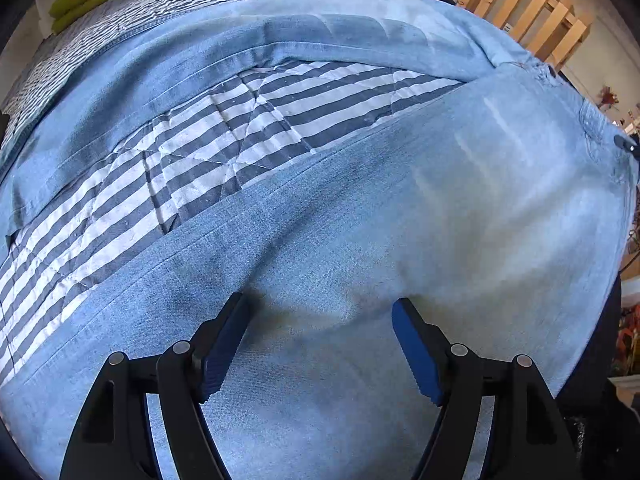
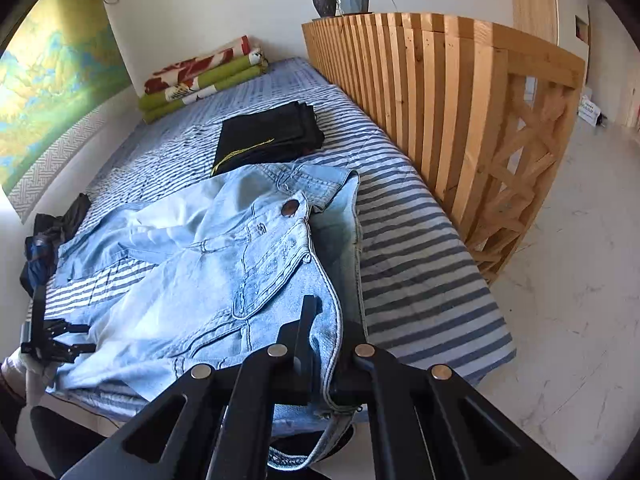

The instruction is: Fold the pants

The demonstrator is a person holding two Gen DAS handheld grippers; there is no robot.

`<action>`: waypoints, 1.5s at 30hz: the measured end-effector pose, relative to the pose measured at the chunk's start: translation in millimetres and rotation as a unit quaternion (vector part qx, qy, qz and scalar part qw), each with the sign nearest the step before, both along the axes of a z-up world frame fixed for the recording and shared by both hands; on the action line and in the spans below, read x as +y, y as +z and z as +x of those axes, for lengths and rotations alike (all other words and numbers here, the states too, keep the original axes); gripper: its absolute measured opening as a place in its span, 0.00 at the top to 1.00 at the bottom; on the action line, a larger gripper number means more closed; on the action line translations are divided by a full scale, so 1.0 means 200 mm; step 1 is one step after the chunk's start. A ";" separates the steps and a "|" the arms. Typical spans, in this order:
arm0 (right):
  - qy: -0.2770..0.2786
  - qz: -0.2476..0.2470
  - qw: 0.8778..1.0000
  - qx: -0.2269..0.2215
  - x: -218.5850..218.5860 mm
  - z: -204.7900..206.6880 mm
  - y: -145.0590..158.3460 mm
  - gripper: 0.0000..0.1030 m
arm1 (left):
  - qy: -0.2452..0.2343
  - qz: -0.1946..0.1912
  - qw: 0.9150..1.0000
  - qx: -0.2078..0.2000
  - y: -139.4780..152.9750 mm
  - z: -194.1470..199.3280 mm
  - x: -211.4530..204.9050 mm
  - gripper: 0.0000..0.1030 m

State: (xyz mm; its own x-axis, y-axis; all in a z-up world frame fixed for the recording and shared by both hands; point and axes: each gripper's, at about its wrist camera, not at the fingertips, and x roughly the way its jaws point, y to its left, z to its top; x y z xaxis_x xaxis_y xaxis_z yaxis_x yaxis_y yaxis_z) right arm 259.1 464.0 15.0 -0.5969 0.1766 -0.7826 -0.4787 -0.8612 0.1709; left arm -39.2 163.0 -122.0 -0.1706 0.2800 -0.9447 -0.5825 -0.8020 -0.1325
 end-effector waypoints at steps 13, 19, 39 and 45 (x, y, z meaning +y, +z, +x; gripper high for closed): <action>-0.045 -0.023 0.998 -0.037 0.15 -0.20 0.02 0.74 | -0.023 -0.039 0.999 -0.008 0.02 0.08 0.03 0.26; -0.069 -0.101 0.992 -0.035 0.39 -0.61 -0.17 0.65 | -0.022 -0.027 0.999 -0.016 0.09 0.00 0.09 0.26; -0.081 -0.072 0.994 -0.027 0.43 -0.68 -0.25 0.98 | -0.065 -0.007 0.998 0.006 0.17 -0.17 0.29 0.26; -0.062 -0.120 0.989 -0.061 0.47 -0.75 -0.37 0.83 | -0.076 0.008 0.997 0.007 0.20 -0.20 0.37 0.26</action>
State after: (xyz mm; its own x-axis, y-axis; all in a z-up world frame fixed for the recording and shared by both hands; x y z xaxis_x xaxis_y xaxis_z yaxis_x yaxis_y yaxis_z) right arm 109.6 557.4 -59.4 -0.4815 0.0424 -0.8754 -0.6070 -0.7366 0.2982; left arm -80.2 237.0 -81.2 -0.1389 0.3182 -0.9378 -0.6989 -0.7024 -0.1347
